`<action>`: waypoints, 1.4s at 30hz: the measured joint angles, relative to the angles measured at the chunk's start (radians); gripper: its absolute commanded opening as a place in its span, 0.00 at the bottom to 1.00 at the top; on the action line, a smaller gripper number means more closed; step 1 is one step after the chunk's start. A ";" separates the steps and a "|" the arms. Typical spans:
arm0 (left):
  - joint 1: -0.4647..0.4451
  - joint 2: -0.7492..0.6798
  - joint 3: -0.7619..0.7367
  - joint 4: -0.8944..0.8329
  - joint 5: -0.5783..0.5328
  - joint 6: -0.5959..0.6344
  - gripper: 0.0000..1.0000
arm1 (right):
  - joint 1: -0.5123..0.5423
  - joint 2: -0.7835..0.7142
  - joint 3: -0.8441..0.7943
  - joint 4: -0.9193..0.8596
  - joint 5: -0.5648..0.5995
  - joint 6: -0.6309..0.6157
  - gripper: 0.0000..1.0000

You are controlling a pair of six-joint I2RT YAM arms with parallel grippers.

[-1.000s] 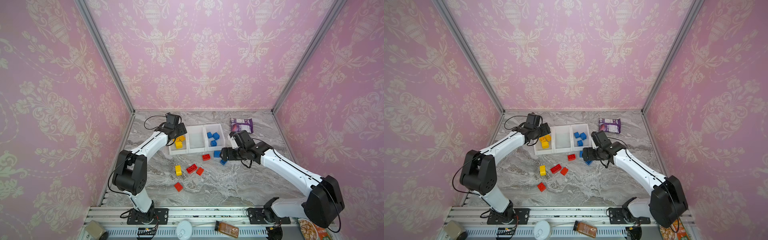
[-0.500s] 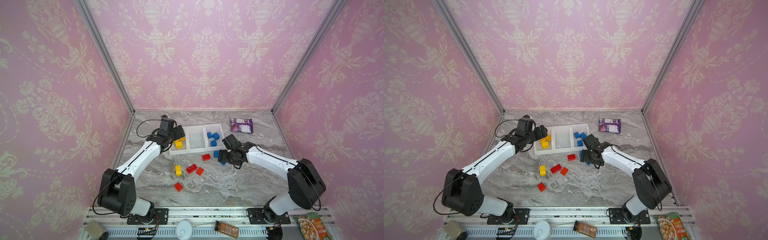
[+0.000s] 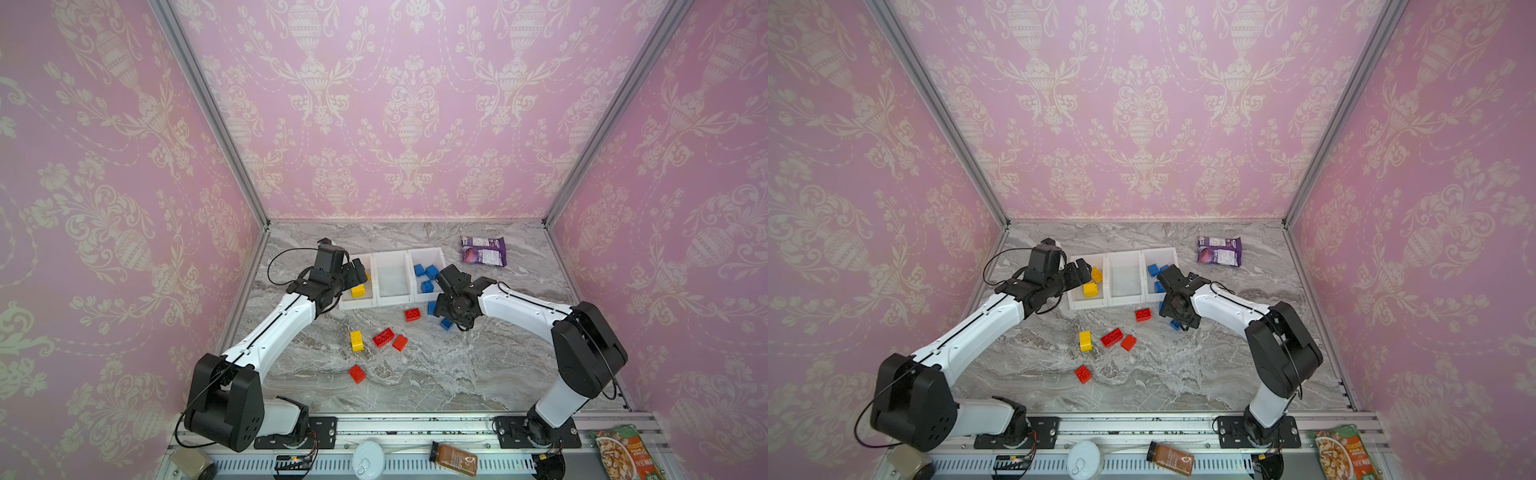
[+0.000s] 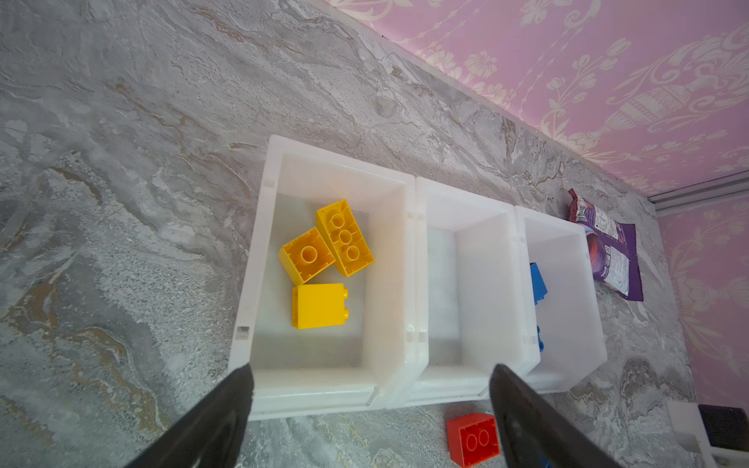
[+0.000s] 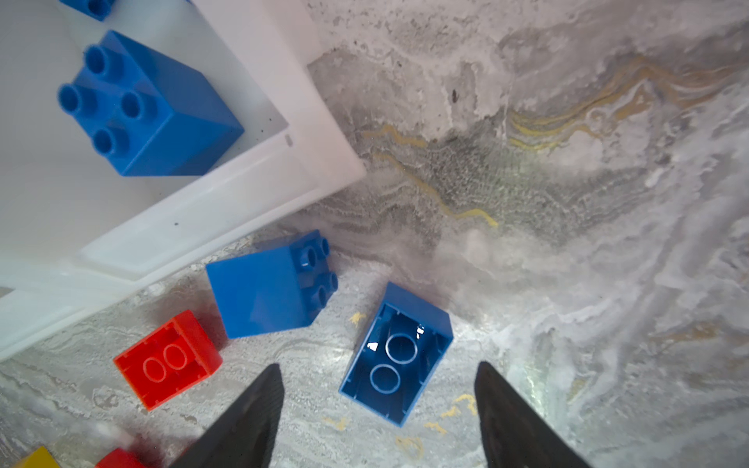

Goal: Sort the legos into containers by color
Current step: 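Lower the right gripper onto a blue brick beside the bin, then lift the blue brick into the far compartment and release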

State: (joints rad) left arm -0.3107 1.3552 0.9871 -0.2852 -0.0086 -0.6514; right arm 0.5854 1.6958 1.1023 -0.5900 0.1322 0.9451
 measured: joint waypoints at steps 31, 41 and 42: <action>0.026 -0.034 -0.029 0.000 0.014 0.004 0.94 | 0.000 0.085 -0.002 0.010 -0.003 0.035 0.40; 0.031 -0.056 -0.050 0.000 0.030 0.003 0.94 | 0.000 0.071 -0.016 0.009 0.001 0.047 0.32; 0.033 -0.059 -0.057 0.000 0.032 0.003 0.94 | 0.000 0.066 -0.018 0.006 0.005 0.047 0.31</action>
State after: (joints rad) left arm -0.2775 1.2964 0.9298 -0.2852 0.0235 -0.6483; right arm 0.5850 1.7615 1.0840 -0.5838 0.1368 0.9920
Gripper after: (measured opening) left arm 0.941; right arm 0.346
